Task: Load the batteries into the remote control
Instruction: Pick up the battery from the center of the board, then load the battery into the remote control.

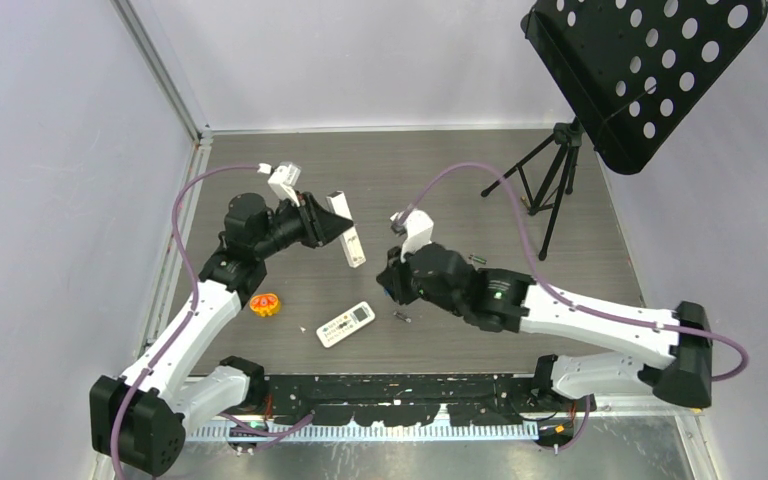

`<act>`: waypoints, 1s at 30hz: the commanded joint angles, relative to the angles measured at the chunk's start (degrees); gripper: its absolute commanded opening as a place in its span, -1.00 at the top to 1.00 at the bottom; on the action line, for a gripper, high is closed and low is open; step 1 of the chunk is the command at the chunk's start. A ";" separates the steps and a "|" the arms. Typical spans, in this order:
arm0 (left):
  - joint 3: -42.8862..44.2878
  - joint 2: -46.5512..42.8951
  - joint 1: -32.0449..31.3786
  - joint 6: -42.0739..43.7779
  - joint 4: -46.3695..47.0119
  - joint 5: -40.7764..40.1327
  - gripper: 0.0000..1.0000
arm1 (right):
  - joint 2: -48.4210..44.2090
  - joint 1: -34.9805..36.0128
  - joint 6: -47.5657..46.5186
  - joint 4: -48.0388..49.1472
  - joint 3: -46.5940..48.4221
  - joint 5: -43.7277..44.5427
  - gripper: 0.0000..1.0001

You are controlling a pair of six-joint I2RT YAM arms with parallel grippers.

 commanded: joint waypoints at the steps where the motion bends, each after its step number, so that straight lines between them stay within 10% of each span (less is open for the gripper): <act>1: 0.51 0.71 0.26 -9.27 12.46 7.67 1.00 | -3.97 0.32 0.13 11.35 4.49 9.01 0.88; 30: 6.21 2.86 0.27 -31.63 15.06 16.86 1.00 | -2.82 0.32 -9.63 28.70 -0.15 10.01 0.86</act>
